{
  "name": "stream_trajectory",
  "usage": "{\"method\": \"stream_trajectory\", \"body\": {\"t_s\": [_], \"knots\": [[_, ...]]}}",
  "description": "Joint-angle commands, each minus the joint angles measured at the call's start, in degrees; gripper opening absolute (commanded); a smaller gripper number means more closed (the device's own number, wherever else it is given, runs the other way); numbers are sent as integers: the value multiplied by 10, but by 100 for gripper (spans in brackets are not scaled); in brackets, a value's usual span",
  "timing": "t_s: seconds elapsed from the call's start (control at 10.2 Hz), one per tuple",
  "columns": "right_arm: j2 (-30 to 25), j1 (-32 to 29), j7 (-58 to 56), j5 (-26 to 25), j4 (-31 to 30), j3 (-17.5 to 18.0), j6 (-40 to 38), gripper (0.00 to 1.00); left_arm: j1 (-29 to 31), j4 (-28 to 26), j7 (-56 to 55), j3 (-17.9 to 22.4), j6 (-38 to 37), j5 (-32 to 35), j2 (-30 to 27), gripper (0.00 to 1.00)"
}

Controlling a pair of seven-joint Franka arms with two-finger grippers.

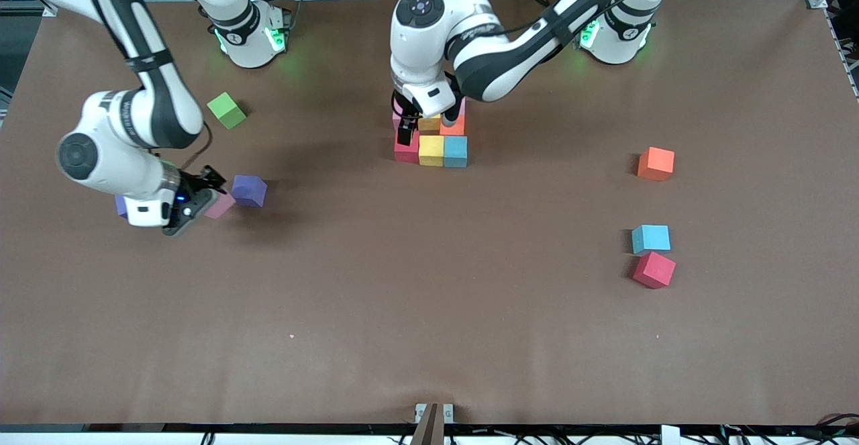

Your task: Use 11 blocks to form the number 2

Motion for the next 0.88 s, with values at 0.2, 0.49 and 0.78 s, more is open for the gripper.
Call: {"method": "stream_trajectory", "body": {"t_s": [0.2, 0.49, 0.78], "knots": [[5, 123, 252, 37, 28, 0, -6, 30, 112, -57, 357, -12, -3, 3, -45, 100], [25, 200, 393, 55, 55, -1, -2, 30, 192, -91, 667, -12, -50, -19, -54, 100], [69, 265, 522, 55, 70, -1, 66, 30, 275, -104, 958, -4, -114, -21, -54, 100]]}}
